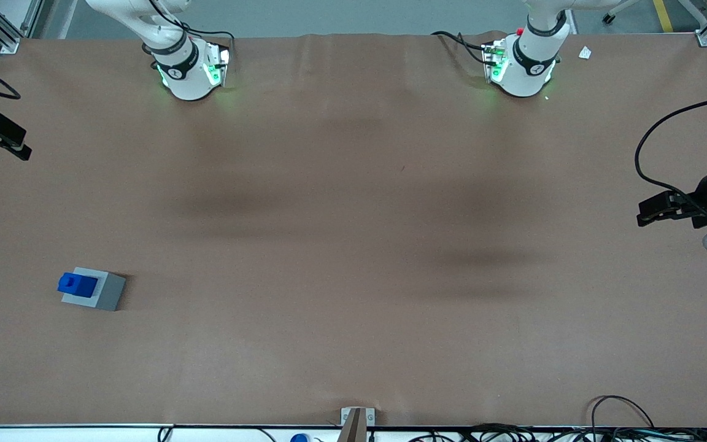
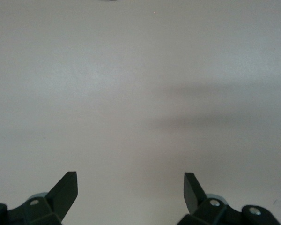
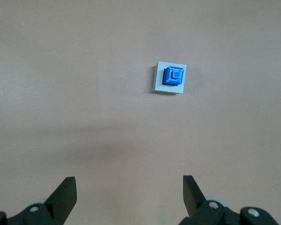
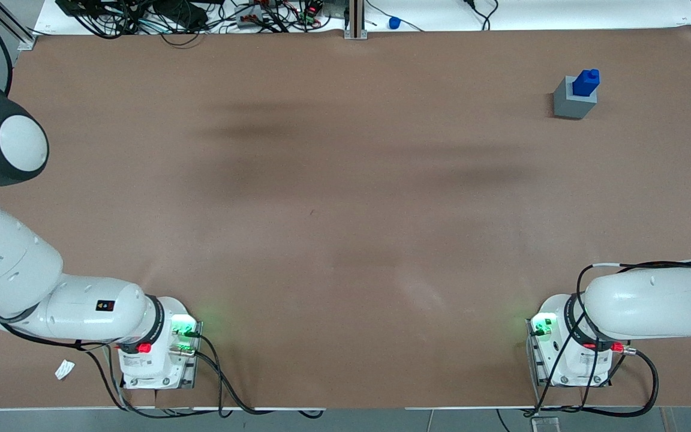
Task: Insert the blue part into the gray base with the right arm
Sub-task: 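Move the open right gripper over the blue part in the gray base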
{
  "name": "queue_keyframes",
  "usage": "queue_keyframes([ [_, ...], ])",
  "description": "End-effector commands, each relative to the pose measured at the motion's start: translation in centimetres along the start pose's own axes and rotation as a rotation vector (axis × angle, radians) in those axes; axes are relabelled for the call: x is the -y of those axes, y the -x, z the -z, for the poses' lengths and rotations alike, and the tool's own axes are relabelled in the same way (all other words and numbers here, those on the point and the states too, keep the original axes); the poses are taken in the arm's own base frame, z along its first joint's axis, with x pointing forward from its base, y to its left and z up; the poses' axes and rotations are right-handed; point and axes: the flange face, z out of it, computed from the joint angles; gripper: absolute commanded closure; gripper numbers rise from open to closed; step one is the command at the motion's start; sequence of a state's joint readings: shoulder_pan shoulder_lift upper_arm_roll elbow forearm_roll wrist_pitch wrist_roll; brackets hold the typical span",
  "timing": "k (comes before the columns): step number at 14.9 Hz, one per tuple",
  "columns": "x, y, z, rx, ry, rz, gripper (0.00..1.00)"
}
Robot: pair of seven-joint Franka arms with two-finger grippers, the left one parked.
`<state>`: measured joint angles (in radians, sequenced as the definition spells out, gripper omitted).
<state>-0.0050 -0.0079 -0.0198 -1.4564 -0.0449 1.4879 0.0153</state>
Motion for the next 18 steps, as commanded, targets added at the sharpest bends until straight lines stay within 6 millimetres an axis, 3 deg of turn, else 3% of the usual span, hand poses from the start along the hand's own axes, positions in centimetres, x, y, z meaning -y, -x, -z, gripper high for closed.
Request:
queue_keyframes([
  [1,-0.2,0.6,0.5,-0.002,0.012,-0.015,0.00],
  [4,-0.6,0.5,0.5,-0.003,0.012,-0.018,0.00],
  [6,-2.3,0.1,-0.2,-0.002,0.010,-0.046,0.00],
  [11,-4.5,-0.9,-2.5,0.037,0.014,-0.081,0.00],
  [14,-5.5,-2.9,-6.2,0.092,0.017,-0.087,0.00],
  [16,-6.3,-4.3,-7.0,0.032,0.004,-0.104,0.00],
  [18,-7.5,-5.4,-9.4,0.057,0.007,-0.122,0.00],
])
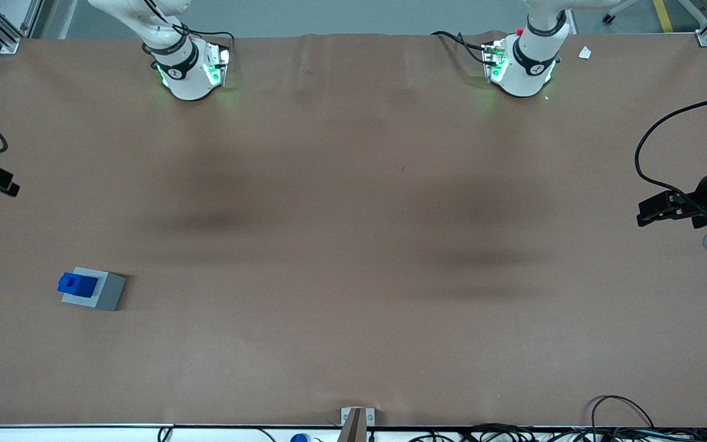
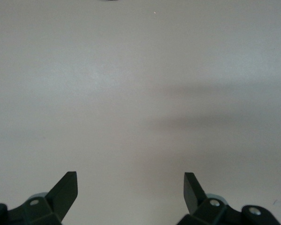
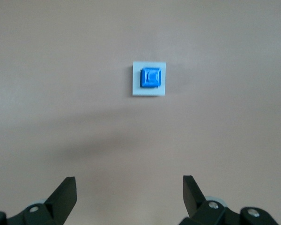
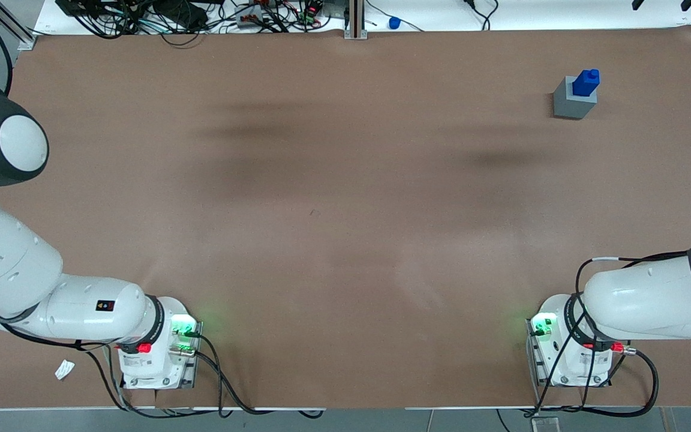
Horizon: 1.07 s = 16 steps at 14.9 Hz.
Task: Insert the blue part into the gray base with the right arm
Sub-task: 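Move the open right gripper over the blue part in the gray base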
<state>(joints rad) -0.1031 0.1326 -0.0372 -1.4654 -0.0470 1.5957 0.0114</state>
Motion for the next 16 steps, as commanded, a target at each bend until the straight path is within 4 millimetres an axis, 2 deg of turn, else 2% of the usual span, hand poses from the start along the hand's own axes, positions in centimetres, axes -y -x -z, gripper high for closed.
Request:
queue_keyframes([
  [1,-1.4,-1.2,-2.3,0.020,-0.009,-0.020,0.00],
  [3,-2.0,-2.7,-4.7,0.018,-0.011,-0.028,0.00],
  [4,-2.0,-3.8,-6.8,0.027,-0.012,-0.028,0.00],
  [8,-1.7,-7.2,-12.4,-0.016,-0.014,-0.027,0.00],
  [9,-1.8,-8.2,-14.4,-0.033,-0.012,-0.026,0.00],
  [11,-3.5,-9.5,-17.9,-0.041,-0.013,-0.049,0.00],
  [12,-3.6,-9.8,-19.1,-0.035,-0.014,-0.051,0.00],
  [16,-3.9,-10.8,-21.6,-0.053,-0.043,-0.073,0.00],
])
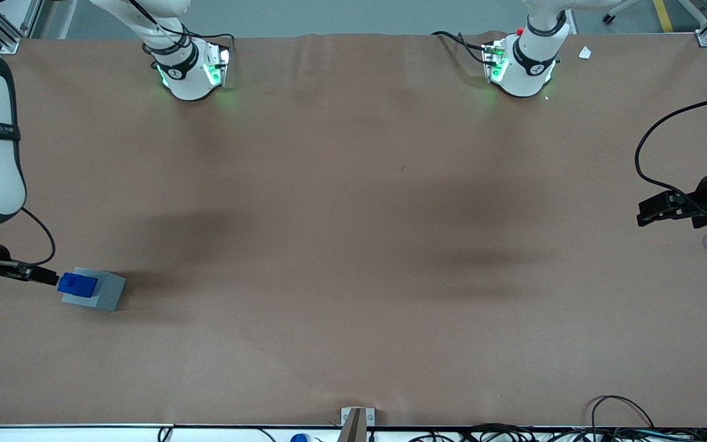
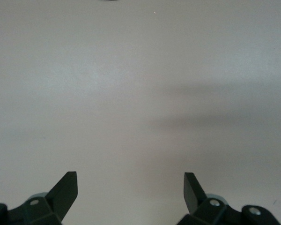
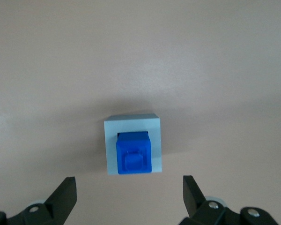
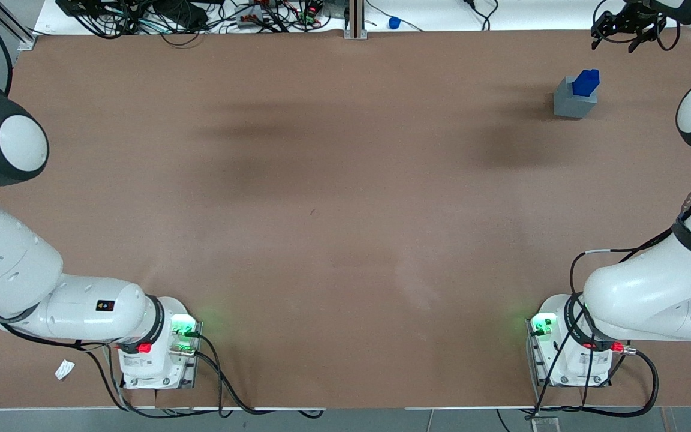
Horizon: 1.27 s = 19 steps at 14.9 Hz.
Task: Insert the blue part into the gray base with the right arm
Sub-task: 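Lower the right gripper around the blue part and close it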
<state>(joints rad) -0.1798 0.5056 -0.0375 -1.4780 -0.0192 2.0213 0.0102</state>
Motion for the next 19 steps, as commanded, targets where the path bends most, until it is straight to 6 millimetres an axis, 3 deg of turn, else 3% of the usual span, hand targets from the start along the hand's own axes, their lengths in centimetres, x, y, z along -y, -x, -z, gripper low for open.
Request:
queue_keyframes([
  [1,-0.4,-0.6,-1.3,-0.014,-0.028,-0.011,0.00],
  [6,-0.4,-1.6,-7.2,-0.014,-0.026,-0.014,0.00],
  [11,-0.1,-1.8,-8.9,-0.022,-0.031,-0.023,0.00],
  [19,-0.6,-1.0,-9.3,0.048,-0.056,-0.049,0.00],
])
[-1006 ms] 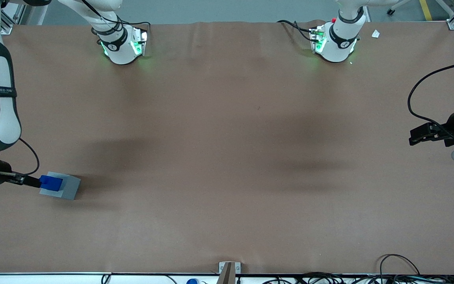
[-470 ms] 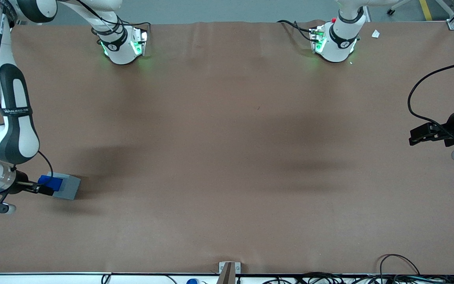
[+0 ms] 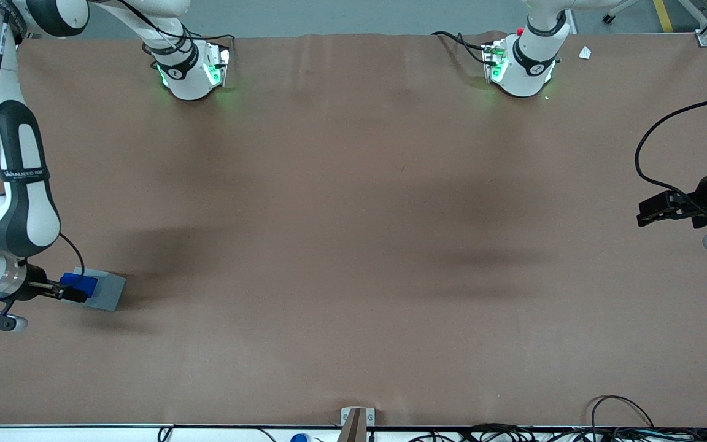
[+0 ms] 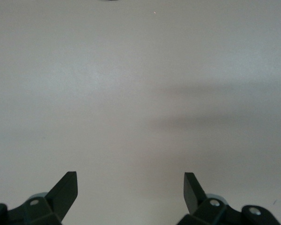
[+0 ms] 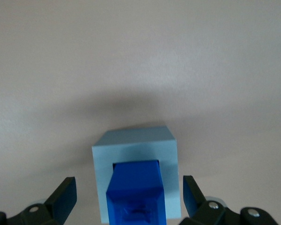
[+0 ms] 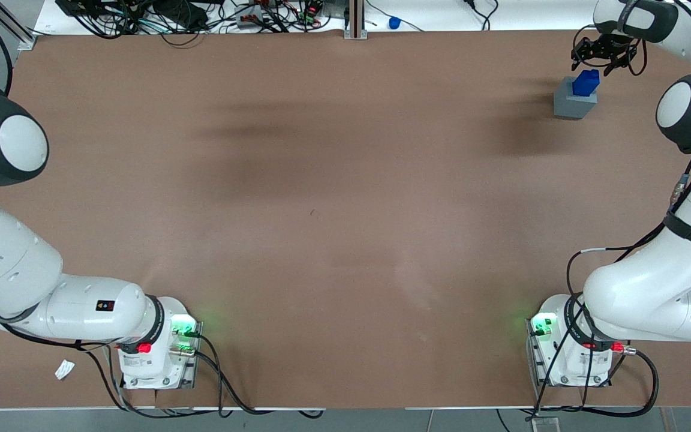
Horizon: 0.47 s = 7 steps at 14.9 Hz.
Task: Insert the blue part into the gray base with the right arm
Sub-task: 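Lower the right gripper around the blue part and close it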
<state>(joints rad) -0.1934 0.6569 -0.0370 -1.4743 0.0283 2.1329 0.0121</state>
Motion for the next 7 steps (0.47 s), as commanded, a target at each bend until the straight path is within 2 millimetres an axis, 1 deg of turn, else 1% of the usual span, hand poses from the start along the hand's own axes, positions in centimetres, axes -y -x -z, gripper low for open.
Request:
queue_keyframes([
  [1,0.02,0.01,0.31,0.010,-0.017,-0.005,0.00],
  [3,0.63,0.14,0.29,0.017,-0.006,0.011,0.00],
  [4,0.52,0.24,0.16,0.025,-0.006,0.010,0.00],
  [7,0.40,0.28,0.09,0.027,-0.003,0.013,0.11],
])
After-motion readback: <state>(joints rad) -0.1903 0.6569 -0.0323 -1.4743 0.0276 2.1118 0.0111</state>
